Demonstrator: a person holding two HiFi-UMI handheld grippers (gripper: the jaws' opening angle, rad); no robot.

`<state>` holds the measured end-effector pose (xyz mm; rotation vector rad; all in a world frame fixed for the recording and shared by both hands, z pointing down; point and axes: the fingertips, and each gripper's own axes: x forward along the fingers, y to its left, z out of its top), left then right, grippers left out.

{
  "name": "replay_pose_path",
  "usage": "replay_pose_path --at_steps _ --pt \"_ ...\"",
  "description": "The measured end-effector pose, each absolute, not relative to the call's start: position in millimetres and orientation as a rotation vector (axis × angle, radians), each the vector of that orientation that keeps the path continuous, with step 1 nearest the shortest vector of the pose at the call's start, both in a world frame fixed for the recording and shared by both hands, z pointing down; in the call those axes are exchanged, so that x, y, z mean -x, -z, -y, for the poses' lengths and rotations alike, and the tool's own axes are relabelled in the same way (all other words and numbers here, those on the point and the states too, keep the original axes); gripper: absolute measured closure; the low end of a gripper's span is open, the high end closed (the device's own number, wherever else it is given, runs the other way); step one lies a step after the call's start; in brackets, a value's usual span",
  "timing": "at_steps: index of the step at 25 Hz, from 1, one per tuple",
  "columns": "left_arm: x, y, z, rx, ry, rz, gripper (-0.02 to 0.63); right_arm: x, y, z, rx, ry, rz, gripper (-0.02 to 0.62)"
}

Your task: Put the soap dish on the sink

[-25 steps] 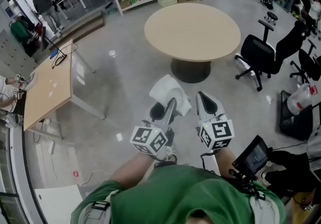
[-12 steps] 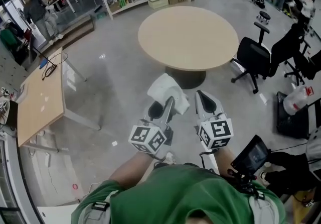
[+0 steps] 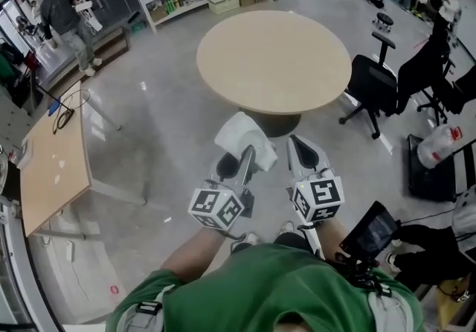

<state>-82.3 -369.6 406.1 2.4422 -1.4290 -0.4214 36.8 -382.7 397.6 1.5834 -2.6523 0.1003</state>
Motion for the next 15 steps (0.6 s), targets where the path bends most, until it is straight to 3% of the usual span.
replay_pose_path --at_steps 15 --pt "32.8 -393.3 453.3 -2.458 0.386 1.484 0.456 -83.3 -390.3 473.0 -1.540 -0.105 2.716 0.594"
